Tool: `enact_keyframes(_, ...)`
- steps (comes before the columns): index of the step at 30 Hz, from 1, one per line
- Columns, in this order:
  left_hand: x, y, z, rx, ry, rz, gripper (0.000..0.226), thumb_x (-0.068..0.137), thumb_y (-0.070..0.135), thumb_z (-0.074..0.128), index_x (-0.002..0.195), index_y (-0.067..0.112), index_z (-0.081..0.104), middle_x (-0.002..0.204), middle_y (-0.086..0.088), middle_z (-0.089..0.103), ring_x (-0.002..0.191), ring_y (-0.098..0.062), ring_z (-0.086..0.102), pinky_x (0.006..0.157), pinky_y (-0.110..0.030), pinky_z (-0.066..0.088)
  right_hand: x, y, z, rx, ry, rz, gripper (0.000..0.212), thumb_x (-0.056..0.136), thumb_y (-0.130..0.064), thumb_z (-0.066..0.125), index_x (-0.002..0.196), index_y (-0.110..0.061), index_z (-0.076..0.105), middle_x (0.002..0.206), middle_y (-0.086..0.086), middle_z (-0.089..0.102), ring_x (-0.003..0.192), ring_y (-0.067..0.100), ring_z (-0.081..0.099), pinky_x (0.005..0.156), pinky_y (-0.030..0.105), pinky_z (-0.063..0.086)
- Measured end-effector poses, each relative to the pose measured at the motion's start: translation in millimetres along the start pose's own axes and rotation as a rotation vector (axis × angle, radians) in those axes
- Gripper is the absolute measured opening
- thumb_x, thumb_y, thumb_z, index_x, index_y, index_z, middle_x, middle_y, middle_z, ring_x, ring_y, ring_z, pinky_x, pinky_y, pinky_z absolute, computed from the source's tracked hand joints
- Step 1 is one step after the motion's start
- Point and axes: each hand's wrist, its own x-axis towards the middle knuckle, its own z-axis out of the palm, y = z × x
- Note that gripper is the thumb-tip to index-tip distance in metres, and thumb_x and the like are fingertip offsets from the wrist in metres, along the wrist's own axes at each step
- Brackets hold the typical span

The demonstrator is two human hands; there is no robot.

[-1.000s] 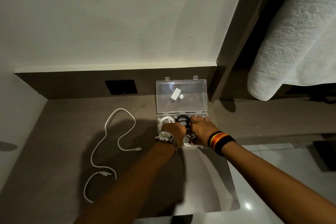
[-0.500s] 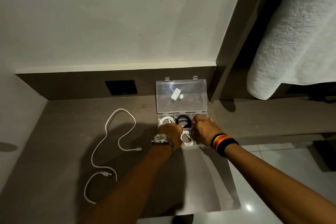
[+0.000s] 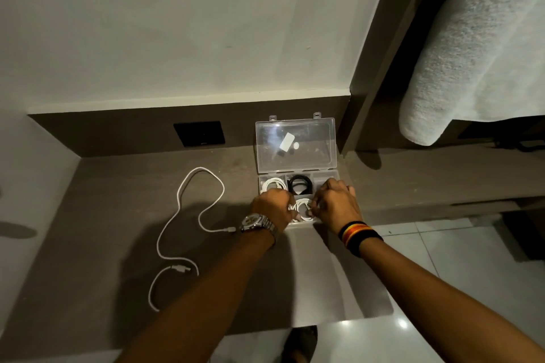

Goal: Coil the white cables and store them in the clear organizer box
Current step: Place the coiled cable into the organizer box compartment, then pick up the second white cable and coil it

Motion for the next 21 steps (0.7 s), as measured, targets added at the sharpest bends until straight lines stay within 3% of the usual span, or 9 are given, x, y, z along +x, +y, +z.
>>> enact_keyframes(3, -14, -14, -21, -0.018, 0.028, -0.039, 0.022, 0.078, 0.046, 0.07, 0.098, 0.037, 0.071, 0.101, 0.01, 0.072, 0.091, -0.019, 0.069, 0.072, -0.028, 0.051, -9, -4, -4, 0.09, 0.091, 0.058, 0.008, 0.084, -0.033, 0.077, 0.086, -0.025, 0.075, 0.11, 0.003, 0.065, 0.111, 0.027, 0.056, 0.095, 0.041, 0.038)
enact_keyframes(9, -66, -80, -71, 0.048, 0.258, 0.032, 0.021, 0.085, 0.032, 0.058, 0.099, 0.033, 0.073, 0.096, 0.009, 0.07, 0.091, -0.017, 0.063, 0.076, -0.029, 0.052, -27, -58, -8, 0.16, 0.23, -0.012, 0.014, 0.089, -0.033, 0.072, 0.094, -0.022, 0.077, 0.107, 0.005, 0.066, 0.105, 0.029, 0.059, 0.092, 0.042, 0.047)
enact_keyframes(12, -98, -123, -88, 0.059, 0.311, -0.008, 0.019, 0.086, 0.028, 0.061, 0.099, 0.031, 0.075, 0.097, 0.01, 0.069, 0.091, -0.016, 0.06, 0.076, -0.027, 0.05, -42, -112, 4, 0.199, 0.192, -0.067, 0.012, 0.088, -0.029, 0.072, 0.095, -0.021, 0.078, 0.108, 0.005, 0.067, 0.104, 0.028, 0.061, 0.091, 0.041, 0.053)
enact_keyframes(17, -152, -184, -90, 0.012, 0.272, -0.095, 0.016, 0.087, 0.029, 0.062, 0.097, 0.031, 0.073, 0.097, 0.008, 0.069, 0.091, -0.018, 0.061, 0.079, -0.029, 0.051, -68, -171, 49, 0.206, 0.037, -0.101, 0.022, 0.091, -0.024, 0.069, 0.111, -0.017, 0.075, 0.113, 0.008, 0.067, 0.106, 0.031, 0.065, 0.093, 0.04, 0.054)
enact_keyframes(21, -185, -211, -75, -0.017, 0.232, -0.081, 0.021, 0.086, 0.028, 0.06, 0.101, 0.029, 0.074, 0.103, 0.006, 0.071, 0.094, -0.022, 0.062, 0.084, -0.033, 0.052, -72, -188, 79, 0.19, 0.017, -0.049, 0.044, 0.096, -0.024, 0.064, 0.139, -0.019, 0.06, 0.136, 0.01, 0.06, 0.123, 0.032, 0.059, 0.104, 0.039, 0.049)
